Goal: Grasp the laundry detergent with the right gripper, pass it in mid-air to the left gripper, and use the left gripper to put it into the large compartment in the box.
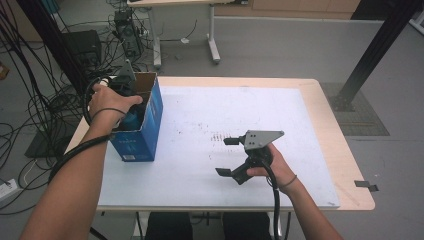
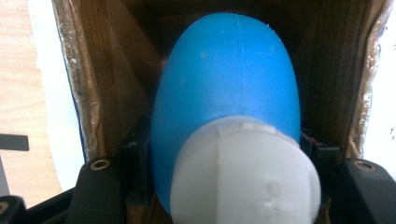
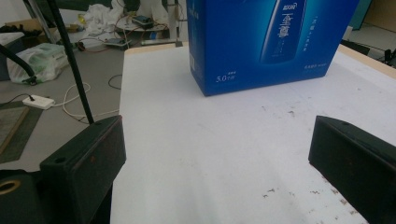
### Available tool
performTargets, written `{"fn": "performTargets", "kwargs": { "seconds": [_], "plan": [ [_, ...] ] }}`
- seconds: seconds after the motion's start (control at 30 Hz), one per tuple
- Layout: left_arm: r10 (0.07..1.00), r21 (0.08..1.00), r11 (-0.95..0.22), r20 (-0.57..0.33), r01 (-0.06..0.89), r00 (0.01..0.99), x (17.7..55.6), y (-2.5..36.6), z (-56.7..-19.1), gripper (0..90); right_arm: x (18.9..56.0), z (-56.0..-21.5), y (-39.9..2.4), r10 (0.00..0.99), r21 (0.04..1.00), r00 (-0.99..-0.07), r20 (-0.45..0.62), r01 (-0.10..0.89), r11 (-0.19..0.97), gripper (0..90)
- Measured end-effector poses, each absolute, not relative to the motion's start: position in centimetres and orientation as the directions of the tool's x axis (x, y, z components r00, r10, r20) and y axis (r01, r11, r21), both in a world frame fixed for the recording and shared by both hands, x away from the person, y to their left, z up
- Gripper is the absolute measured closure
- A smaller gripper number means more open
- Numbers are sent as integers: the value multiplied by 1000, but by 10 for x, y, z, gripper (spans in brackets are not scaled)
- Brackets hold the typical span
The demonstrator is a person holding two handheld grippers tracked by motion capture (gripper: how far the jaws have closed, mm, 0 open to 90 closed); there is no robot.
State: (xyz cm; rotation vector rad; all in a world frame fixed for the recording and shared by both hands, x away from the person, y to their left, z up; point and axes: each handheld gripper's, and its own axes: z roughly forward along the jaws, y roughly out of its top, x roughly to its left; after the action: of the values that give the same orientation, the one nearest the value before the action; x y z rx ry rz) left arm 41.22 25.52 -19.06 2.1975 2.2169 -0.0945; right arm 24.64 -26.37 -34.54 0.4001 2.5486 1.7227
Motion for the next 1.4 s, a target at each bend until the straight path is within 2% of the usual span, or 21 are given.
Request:
{"fn": "performTargets", "kwargs": {
  "seconds": [0.43,0.77,1.0,1.4],
  "plan": [
    [995,-42,26,-91,999,-30,413,264,-188,311,247,-346,-261,231,914,-967,109,189,360,36],
    [998,-36,11,-59,999,-13,412,255,-173,287,247,-344,-258,225,913,-969,105,183,363,36],
    [997,-15,8,-72,1000,-9,409,253,-154,287,246,-343,-258,226,916,-969,102,180,357,36],
    [991,39,-97,-90,995,100,402,230,-119,123,245,-337,-267,252,917,-963,91,179,356,36]
  ]
}}
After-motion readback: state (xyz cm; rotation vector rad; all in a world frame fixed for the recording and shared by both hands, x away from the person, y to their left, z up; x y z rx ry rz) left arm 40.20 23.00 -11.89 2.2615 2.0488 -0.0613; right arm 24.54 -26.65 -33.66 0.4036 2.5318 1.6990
